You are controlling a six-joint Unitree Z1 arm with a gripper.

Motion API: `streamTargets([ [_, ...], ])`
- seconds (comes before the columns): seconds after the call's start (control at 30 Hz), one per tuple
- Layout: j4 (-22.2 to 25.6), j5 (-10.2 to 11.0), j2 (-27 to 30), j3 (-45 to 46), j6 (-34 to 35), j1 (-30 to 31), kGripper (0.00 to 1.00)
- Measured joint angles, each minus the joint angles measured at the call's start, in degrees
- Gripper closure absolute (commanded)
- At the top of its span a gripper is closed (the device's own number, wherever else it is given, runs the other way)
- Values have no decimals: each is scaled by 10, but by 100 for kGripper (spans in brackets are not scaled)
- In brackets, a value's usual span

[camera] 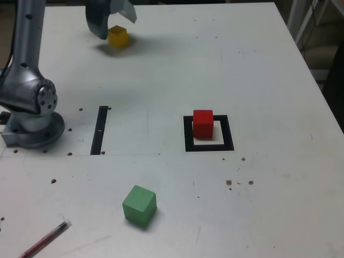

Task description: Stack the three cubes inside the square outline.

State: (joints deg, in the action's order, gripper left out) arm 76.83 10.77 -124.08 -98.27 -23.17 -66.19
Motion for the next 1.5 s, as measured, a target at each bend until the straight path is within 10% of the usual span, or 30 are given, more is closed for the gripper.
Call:
streamTargets([
  [0.83, -11, -26, -37, -29, -12, -1, 20],
  [1.5, -13, -26, -46, -43, -19, -2, 62],
])
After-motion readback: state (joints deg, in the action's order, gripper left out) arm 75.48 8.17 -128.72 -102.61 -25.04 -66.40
